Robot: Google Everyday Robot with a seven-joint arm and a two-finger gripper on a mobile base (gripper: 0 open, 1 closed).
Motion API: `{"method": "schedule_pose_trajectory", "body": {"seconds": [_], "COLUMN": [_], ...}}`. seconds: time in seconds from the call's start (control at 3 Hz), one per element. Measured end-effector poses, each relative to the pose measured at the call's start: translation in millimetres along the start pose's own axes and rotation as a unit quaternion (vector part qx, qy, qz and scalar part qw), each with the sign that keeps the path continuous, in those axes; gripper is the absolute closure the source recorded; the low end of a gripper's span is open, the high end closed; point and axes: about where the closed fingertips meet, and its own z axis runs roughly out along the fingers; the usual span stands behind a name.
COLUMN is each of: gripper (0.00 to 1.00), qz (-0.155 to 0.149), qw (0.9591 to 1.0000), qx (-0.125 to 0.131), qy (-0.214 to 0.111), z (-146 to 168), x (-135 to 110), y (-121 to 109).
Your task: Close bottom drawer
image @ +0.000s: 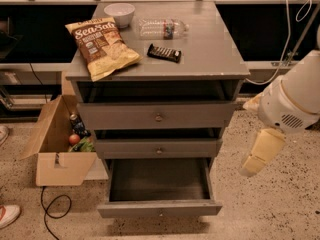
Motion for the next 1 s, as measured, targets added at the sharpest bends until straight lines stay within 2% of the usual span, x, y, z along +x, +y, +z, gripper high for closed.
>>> {"method": "schedule_pose_trajectory", "body": {"seconds": [0.33, 0.67, 1.0], "gripper": [0.0, 0.0, 0.0], "qz": [-0.01, -0.015, -0.011], "qw": [0.9999, 0.9994, 0.9987], "qx": [-0.007, -0.028, -0.048], "qy": [0.004, 0.016, 0.009], "z": [18.0, 111.3, 187.3], "x": [7.1, 52.7, 78.7], "y": [-0.8, -4.1, -7.0]}}
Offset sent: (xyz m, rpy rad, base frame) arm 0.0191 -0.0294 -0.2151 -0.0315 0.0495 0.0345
